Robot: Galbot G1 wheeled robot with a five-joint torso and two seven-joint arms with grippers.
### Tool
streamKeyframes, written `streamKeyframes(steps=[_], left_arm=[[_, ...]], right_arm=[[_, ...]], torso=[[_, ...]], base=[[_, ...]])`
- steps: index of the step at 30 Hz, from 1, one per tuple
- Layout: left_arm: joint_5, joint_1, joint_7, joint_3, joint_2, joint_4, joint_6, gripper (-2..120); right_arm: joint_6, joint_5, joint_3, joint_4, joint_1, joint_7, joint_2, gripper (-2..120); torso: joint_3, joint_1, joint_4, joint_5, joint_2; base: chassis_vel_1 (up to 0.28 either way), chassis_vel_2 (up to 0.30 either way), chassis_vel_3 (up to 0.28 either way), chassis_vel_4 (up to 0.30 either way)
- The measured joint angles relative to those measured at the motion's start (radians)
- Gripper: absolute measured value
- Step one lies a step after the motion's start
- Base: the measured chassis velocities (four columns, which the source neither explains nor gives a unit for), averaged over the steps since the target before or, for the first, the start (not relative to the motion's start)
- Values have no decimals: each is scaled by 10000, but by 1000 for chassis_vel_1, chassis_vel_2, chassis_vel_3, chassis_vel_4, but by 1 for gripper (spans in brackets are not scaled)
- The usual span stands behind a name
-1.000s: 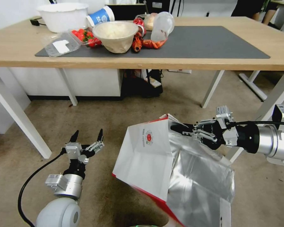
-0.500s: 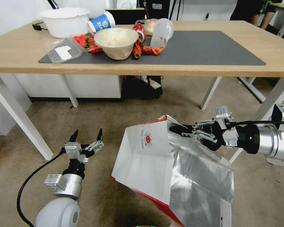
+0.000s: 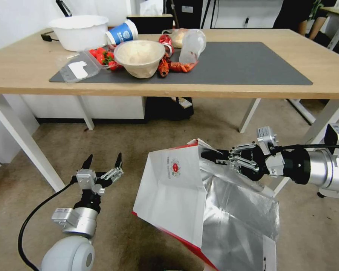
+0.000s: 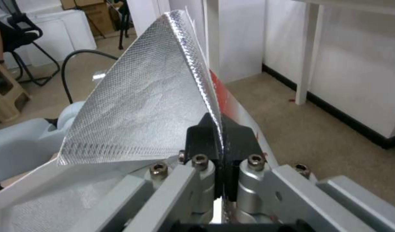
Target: Pick up the food delivery bag from the floor and place it on the table.
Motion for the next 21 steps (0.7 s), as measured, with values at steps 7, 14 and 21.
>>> streamKeyframes(steps=[7,14,21], left_arm=[[-11,14,-2,-9,5,-37,11,100],[-18,36,-5,-12,7,-49,10,100],[-39,48,-11,-34,27,-81,-4,100]], right_arm=[[-9,32,8,28,-7,16,-20,0],[-10,32,10,54,-19,25,-22,0],[-14,32,10,83,-31,27,-24,0]], torso=[[244,91,0,0,334],[450,160,0,0,606],[671,249,-1,0,914]], base=[[0,0,0,0],[0,0,0,0],[0,0,0,0]])
